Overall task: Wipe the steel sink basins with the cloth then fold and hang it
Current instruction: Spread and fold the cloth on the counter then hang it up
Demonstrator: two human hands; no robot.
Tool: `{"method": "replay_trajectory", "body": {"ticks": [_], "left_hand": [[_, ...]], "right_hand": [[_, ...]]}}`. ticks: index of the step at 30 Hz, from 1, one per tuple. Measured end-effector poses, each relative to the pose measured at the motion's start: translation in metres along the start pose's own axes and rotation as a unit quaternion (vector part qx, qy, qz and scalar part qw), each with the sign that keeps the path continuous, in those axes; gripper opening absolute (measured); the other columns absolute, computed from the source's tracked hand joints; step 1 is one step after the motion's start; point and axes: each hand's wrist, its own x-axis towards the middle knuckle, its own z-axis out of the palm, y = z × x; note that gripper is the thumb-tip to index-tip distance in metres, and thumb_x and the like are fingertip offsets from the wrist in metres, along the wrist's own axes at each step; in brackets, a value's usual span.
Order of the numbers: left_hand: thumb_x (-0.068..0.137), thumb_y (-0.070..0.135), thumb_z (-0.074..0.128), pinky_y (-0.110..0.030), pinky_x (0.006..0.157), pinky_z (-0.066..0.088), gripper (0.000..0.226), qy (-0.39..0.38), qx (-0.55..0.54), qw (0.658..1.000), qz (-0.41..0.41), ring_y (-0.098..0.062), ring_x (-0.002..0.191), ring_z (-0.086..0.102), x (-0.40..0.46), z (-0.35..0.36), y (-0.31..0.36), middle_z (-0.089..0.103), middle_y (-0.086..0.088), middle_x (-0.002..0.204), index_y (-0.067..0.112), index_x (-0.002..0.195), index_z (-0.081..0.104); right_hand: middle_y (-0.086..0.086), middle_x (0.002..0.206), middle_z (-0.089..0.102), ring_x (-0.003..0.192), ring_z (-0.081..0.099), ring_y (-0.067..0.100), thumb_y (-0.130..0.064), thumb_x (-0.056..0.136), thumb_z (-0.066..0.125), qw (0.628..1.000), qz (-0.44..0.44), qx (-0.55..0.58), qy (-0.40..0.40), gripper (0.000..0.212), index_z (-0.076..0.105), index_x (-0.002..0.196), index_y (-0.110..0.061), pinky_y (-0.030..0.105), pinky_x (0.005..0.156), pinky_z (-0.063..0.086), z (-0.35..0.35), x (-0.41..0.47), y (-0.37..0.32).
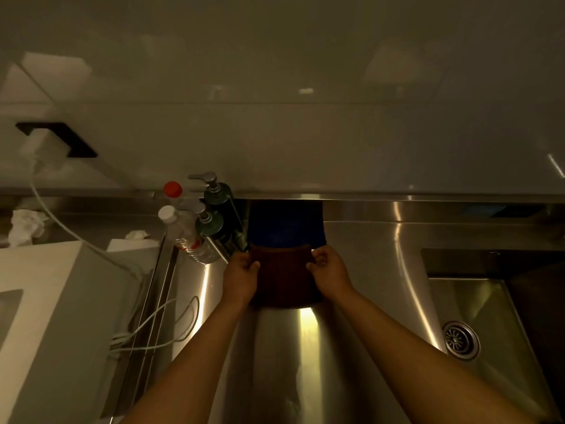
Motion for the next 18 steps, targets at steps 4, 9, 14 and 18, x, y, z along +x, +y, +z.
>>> {"method": "replay_trajectory", "body": {"ticks": [4, 9, 14, 18], "left_hand": [[0.099, 0.014, 0.067, -0.033, 0.086, 0.049, 0.015, 0.007, -0.016, 1.0, -0.006, -0.022, 0.099, 0.066, 0.004, 0.006, -0.009, 0.069, -0.001, 0.1, 0.024, 0.103, 0.057], [0.1, 0.013, 0.066, -0.027, 0.083, 0.043, 0.02, 0.024, -0.035, 0.999, 0.005, -0.012, 0.097, 0.062, 0.004, 0.01, -0.012, 0.065, 0.013, 0.097, 0.031, 0.101, 0.058], [0.102, 0.013, 0.061, -0.007, 0.073, 0.042, 0.025, 0.057, -0.012, 0.998, 0.034, -0.014, 0.101, 0.065, 0.0, 0.011, -0.014, 0.066, 0.008, 0.105, 0.017, 0.126, 0.064], [0.1, 0.004, 0.055, -0.026, 0.091, 0.051, 0.037, 0.048, 0.026, 0.996, 0.076, -0.02, 0.114, 0.064, -0.01, 0.009, -0.016, 0.064, 0.002, 0.123, 0.018, 0.135, 0.058]], "right_hand": [[0.003, 0.09, 0.067, 0.089, 0.067, 0.021, 0.001, 0.087, 0.068, 1.0, 0.01, 0.004, 0.014, 0.02, 0.058, 0.093, -0.015, 0.034, 0.083, 0.053, 0.003, 0.005, 0.011], [0.001, 0.093, 0.069, 0.088, 0.068, 0.021, 0.0, 0.088, 0.065, 1.0, 0.004, -0.001, 0.026, 0.024, 0.058, 0.096, -0.022, 0.037, 0.083, 0.057, 0.008, 0.01, 0.013], [0.0, 0.095, 0.067, 0.084, 0.066, 0.019, -0.004, 0.087, 0.067, 0.998, -0.035, -0.024, 0.041, 0.027, 0.058, 0.1, -0.025, 0.04, 0.082, 0.058, 0.004, 0.011, 0.011], [-0.004, 0.111, 0.056, 0.093, 0.062, 0.011, -0.001, 0.086, 0.067, 0.989, -0.105, -0.091, 0.041, 0.036, 0.062, 0.109, -0.027, 0.028, 0.085, 0.055, 0.003, 0.009, 0.013]]}}
